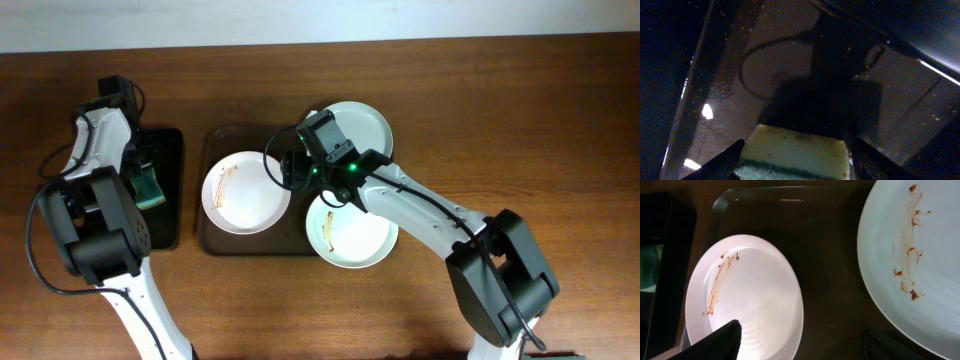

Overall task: Clean dirty plates on tray and stack at the side
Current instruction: 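Grasp the green sponge with the left gripper and lift it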

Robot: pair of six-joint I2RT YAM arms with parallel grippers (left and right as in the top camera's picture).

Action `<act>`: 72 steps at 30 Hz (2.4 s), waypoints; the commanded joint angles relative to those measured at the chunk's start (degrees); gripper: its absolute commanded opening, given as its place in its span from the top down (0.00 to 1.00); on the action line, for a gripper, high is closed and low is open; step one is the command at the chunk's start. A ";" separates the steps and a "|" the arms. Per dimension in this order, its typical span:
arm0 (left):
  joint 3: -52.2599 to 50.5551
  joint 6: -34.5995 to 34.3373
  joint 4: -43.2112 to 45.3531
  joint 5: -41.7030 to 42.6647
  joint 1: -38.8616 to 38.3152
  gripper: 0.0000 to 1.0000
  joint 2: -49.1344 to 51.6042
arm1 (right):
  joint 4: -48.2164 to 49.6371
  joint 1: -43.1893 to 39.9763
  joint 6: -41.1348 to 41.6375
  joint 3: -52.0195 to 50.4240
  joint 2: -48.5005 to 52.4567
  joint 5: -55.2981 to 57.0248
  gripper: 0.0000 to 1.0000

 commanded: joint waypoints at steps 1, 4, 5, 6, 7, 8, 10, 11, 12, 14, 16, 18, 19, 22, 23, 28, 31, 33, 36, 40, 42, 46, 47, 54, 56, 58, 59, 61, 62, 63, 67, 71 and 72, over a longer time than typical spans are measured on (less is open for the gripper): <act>-0.52 0.24 0.04 -0.42 0.37 0.50 0.94 | 0.00 -0.07 -0.52 0.59 0.59 0.96 0.26; -0.52 0.24 0.44 -0.44 0.37 0.92 0.94 | -0.02 -0.07 -0.52 0.59 0.59 0.96 0.25; -0.52 0.24 0.44 -0.44 0.37 0.99 0.94 | -0.02 -0.07 -0.52 0.59 0.59 0.96 0.25; -0.52 0.24 0.44 -0.44 0.37 0.99 0.94 | -0.02 -0.07 -0.52 0.59 0.59 0.96 0.25; -0.52 0.24 0.42 -0.66 0.37 0.99 0.94 | -0.02 -0.07 -0.52 0.59 0.59 0.96 0.25; -0.50 0.26 0.37 -0.68 0.37 0.99 0.94 | -0.02 -0.07 -0.52 0.59 0.59 0.96 0.25; -0.48 0.28 0.31 -0.98 0.37 0.99 0.83 | -0.02 -0.07 -0.52 0.59 0.59 0.96 0.25; -0.37 0.28 0.15 -1.09 0.37 0.99 0.70 | -0.04 -0.07 -0.52 0.59 0.59 0.96 0.25; -0.13 0.31 -0.15 -1.09 0.37 0.99 0.59 | -0.04 -0.07 -0.52 0.59 0.59 0.94 0.26; 1.51 0.31 -1.55 -1.09 0.37 0.99 0.02 | -0.04 -0.07 -0.52 0.59 0.59 0.94 0.26; 3.52 0.33 -3.26 -1.09 0.37 0.99 -0.61 | -0.04 -0.07 -0.52 0.59 0.59 0.94 0.25; 5.88 0.76 -5.68 -1.07 0.37 0.91 -1.18 | -0.04 -0.07 -0.52 0.59 0.59 0.94 0.25; 7.23 1.18 -7.48 -1.05 0.37 0.55 -1.36 | -0.04 -0.07 -0.52 0.59 0.59 0.94 0.25; 11.69 3.80 -13.60 -1.07 0.37 0.04 -1.44 | -0.04 -0.07 -0.52 0.59 0.59 0.94 0.25; 13.64 4.42 -16.94 -1.07 0.37 0.01 -1.51 | -0.04 -0.07 -0.52 0.59 0.59 0.94 0.25; 15.04 2.84 -26.80 2.01 0.37 0.01 -3.61 | -0.20 -0.07 -0.52 0.59 0.59 0.94 0.25; 14.53 -1.51 -31.04 2.19 0.35 0.01 -3.98 | -0.24 -0.07 -0.74 0.59 0.59 0.94 0.26; 12.79 -3.43 -31.28 2.64 0.33 0.01 -4.13 | -0.26 -0.07 -0.76 0.59 0.59 0.94 0.25; 6.84 -3.87 -26.93 4.31 0.31 0.01 -4.24 | -0.28 -0.07 -0.94 0.59 0.59 0.92 0.26; 0.20 -1.42 -17.03 4.72 1.11 0.04 -4.22 | -0.44 -0.07 -0.96 0.59 0.59 0.92 0.25; -1.51 -0.24 -14.12 6.71 1.22 0.09 -4.22 | -0.42 -0.07 -0.96 0.59 0.59 0.92 0.25; -4.57 0.31 -10.21 8.59 0.81 0.21 -4.22 | -0.44 -0.07 -0.94 0.59 0.59 0.94 0.25; -5.40 0.31 -9.40 8.44 0.79 0.25 -4.22 | -0.42 -0.07 -0.94 0.59 0.59 0.92 0.25; -11.19 0.28 -2.67 7.82 0.74 0.99 -4.22 | -0.68 -0.07 -0.94 0.59 0.59 0.92 0.25; -10.86 0.28 -2.67 7.06 0.74 0.99 -4.24 | -0.66 -0.07 -0.94 0.59 0.59 0.92 0.25; -10.45 0.28 -3.13 6.47 0.72 0.99 -4.28 | -0.72 -0.07 -0.94 0.59 0.59 0.92 0.25; -10.12 0.31 -3.52 6.47 0.72 0.99 -4.37 | -0.83 -0.07 -0.94 0.59 0.59 0.92 0.25; -8.98 0.31 -4.61 6.47 0.74 0.99 -5.09 | -0.87 -0.07 -0.94 0.59 0.59 0.92 0.25; -8.39 0.31 -5.18 6.47 0.74 0.97 -5.53 | -0.85 -0.07 -0.94 0.59 0.59 0.92 0.25; -7.96 0.31 -5.62 6.47 0.74 0.66 -5.86 | -0.85 -0.07 -0.94 0.59 0.59 0.92 0.25; -3.72 0.72 -9.94 6.47 0.74 0.01 -6.73 | -0.85 -0.07 -0.94 0.59 0.59 0.94 0.25; -0.26 0.35 -10.67 6.45 0.74 0.01 -6.80 | -0.85 -0.07 -0.94 0.59 0.59 0.94 0.25; -0.22 -1.01 -9.86 6.45 0.87 0.01 -6.80 | -0.85 -0.07 -0.94 0.59 0.59 0.96 0.25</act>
